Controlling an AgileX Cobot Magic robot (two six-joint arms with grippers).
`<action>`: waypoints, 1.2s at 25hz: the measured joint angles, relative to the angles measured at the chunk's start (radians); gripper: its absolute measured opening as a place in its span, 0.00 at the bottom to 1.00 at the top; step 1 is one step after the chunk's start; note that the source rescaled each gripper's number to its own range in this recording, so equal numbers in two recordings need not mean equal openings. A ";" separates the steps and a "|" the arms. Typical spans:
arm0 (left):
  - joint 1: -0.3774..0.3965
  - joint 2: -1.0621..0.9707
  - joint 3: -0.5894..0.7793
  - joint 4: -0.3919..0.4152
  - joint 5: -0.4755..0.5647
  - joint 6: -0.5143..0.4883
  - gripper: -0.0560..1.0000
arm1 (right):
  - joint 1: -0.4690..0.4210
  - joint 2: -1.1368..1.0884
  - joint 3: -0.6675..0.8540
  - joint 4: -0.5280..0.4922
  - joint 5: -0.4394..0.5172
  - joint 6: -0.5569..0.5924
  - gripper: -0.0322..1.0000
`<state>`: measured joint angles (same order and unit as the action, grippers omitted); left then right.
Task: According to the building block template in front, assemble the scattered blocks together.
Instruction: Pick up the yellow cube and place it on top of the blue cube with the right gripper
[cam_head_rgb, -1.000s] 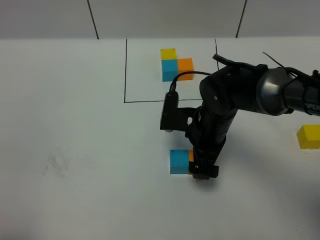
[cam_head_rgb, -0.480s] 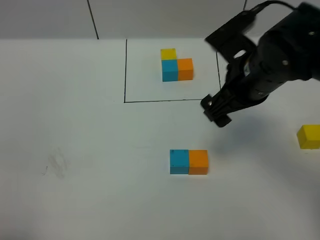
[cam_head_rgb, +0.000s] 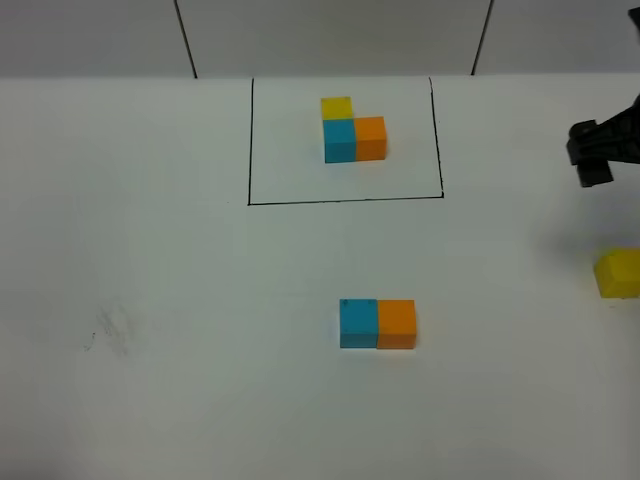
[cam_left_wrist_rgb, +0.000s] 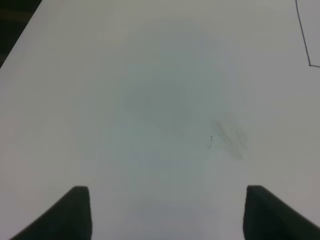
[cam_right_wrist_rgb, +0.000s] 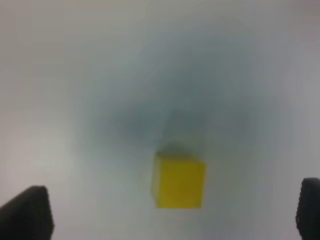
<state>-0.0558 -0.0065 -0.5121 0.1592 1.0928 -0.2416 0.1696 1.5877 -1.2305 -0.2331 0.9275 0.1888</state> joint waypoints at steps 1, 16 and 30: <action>0.000 0.000 0.000 0.000 0.000 0.000 0.48 | -0.020 0.012 0.000 0.005 0.000 -0.007 0.98; 0.000 0.000 0.000 0.000 0.000 0.000 0.48 | -0.130 0.227 0.000 0.097 -0.009 -0.098 0.96; 0.000 0.000 0.000 0.000 0.000 -0.001 0.48 | -0.149 0.246 0.160 0.123 -0.211 -0.106 0.94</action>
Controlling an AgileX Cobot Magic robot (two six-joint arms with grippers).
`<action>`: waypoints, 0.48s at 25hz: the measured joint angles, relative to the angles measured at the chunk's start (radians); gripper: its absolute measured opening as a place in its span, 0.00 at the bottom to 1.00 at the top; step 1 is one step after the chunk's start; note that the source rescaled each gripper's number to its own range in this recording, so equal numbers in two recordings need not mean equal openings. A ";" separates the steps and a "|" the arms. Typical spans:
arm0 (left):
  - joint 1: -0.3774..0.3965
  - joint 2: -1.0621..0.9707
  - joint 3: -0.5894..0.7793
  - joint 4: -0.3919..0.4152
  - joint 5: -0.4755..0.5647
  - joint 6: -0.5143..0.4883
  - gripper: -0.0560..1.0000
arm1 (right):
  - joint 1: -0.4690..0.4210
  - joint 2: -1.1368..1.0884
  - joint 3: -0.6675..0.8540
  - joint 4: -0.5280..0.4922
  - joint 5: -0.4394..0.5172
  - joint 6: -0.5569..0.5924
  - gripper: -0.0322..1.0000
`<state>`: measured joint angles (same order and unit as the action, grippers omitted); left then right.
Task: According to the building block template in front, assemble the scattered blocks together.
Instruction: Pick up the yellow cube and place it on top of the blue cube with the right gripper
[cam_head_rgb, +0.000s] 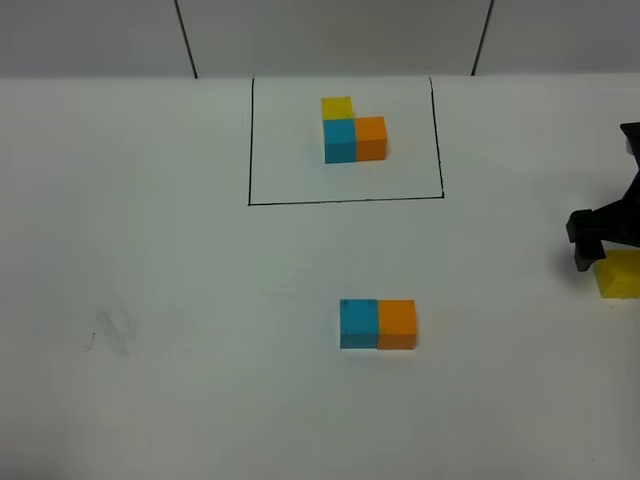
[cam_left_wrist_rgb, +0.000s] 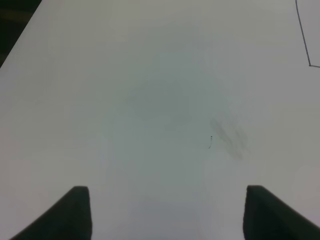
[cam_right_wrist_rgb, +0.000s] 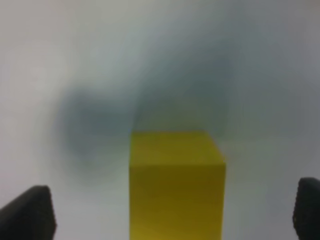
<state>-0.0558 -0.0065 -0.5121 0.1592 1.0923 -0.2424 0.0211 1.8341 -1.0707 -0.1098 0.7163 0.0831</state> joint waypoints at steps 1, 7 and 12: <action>0.000 0.000 0.000 0.000 0.000 0.000 0.48 | 0.000 0.000 0.001 0.000 -0.005 0.000 0.94; 0.000 0.000 0.000 0.000 0.000 0.000 0.48 | -0.007 0.003 0.021 0.001 -0.024 0.000 0.94; 0.000 0.000 0.000 0.000 0.000 0.000 0.48 | -0.022 0.023 0.031 0.002 -0.036 0.000 0.93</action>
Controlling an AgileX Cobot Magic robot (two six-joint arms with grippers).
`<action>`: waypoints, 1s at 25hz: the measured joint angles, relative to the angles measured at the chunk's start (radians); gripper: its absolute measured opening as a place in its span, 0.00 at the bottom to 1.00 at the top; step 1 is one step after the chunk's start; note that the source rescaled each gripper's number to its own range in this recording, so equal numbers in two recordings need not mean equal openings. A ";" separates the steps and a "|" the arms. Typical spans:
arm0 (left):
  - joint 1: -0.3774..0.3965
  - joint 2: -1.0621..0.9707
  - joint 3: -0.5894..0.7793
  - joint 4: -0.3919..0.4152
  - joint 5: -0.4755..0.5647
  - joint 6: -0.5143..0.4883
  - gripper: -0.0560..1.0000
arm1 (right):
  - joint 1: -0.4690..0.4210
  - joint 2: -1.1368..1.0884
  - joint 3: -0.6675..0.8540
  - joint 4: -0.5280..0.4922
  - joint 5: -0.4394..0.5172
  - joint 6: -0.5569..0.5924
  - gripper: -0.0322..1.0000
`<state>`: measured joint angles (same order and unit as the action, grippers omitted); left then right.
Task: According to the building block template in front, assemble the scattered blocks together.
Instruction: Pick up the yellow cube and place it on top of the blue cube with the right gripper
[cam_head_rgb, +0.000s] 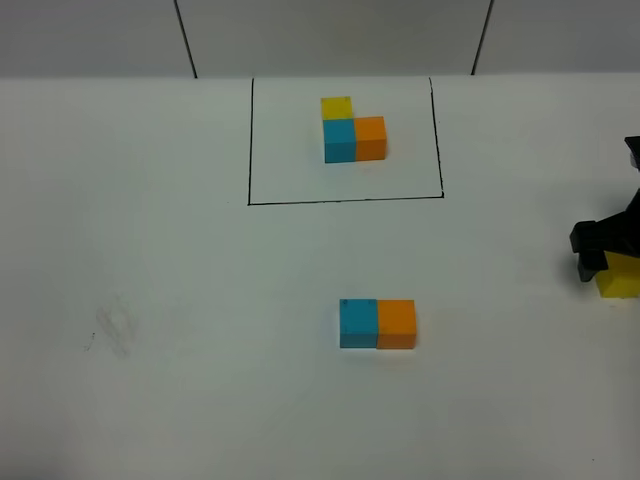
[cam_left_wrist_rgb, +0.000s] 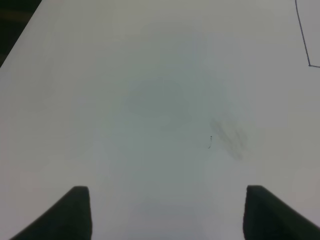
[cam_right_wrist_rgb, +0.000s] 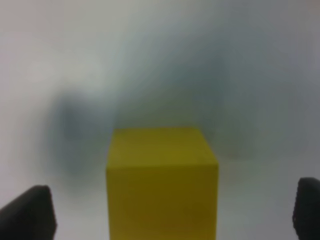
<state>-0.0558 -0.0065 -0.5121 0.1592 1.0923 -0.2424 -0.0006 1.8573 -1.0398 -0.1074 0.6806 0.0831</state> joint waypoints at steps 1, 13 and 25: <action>0.000 0.000 0.000 0.000 0.000 0.000 0.48 | -0.001 0.002 0.000 0.000 -0.009 0.000 0.93; 0.000 0.000 0.000 0.000 0.000 0.000 0.48 | -0.002 0.060 0.009 0.000 -0.068 -0.023 0.82; 0.000 0.000 0.000 0.000 -0.001 0.000 0.48 | -0.002 0.060 0.009 0.010 -0.068 -0.023 0.24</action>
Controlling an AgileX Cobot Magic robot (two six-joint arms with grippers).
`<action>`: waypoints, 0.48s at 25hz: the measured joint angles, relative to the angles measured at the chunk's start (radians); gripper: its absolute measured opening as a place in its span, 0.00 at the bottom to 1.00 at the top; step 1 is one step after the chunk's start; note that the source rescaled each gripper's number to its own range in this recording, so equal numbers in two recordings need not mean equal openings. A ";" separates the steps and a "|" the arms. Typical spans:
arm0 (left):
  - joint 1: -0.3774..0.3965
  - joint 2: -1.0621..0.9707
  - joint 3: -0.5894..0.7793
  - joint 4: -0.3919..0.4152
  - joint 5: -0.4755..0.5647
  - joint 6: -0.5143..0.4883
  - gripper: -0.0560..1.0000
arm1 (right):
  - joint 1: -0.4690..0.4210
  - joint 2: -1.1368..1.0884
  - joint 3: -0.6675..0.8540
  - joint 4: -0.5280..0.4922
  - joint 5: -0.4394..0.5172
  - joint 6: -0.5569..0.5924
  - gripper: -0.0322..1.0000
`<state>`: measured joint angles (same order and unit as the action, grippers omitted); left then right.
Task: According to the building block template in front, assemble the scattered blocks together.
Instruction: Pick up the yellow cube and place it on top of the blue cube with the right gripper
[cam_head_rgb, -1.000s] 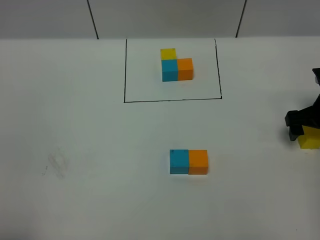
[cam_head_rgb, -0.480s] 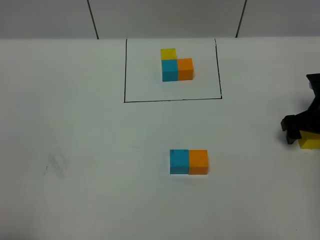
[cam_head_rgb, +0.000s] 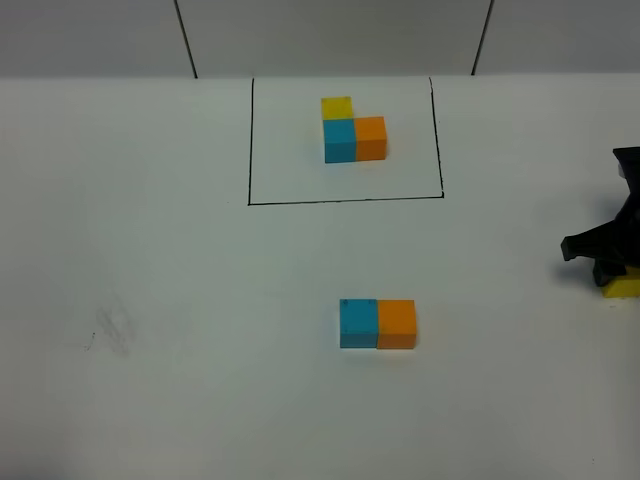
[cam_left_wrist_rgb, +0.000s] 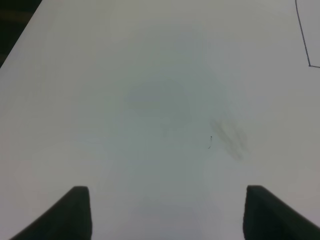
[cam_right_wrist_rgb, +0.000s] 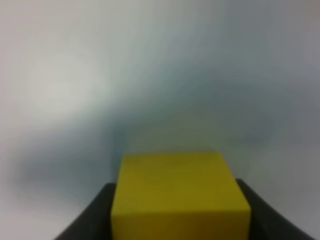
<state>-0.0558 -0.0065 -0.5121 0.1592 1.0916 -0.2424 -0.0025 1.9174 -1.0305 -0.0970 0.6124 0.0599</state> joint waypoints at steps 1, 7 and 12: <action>0.000 0.000 0.000 0.000 0.000 0.000 0.48 | 0.000 -0.001 0.000 0.000 0.000 0.000 0.24; 0.000 0.000 0.000 0.000 0.000 0.000 0.48 | 0.005 -0.094 0.000 0.005 0.026 0.034 0.24; 0.000 0.000 0.000 0.000 0.000 0.000 0.48 | 0.058 -0.221 -0.016 0.012 0.079 0.139 0.24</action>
<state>-0.0558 -0.0065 -0.5121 0.1592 1.0916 -0.2424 0.0556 1.6960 -1.0464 -0.0850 0.6917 0.1987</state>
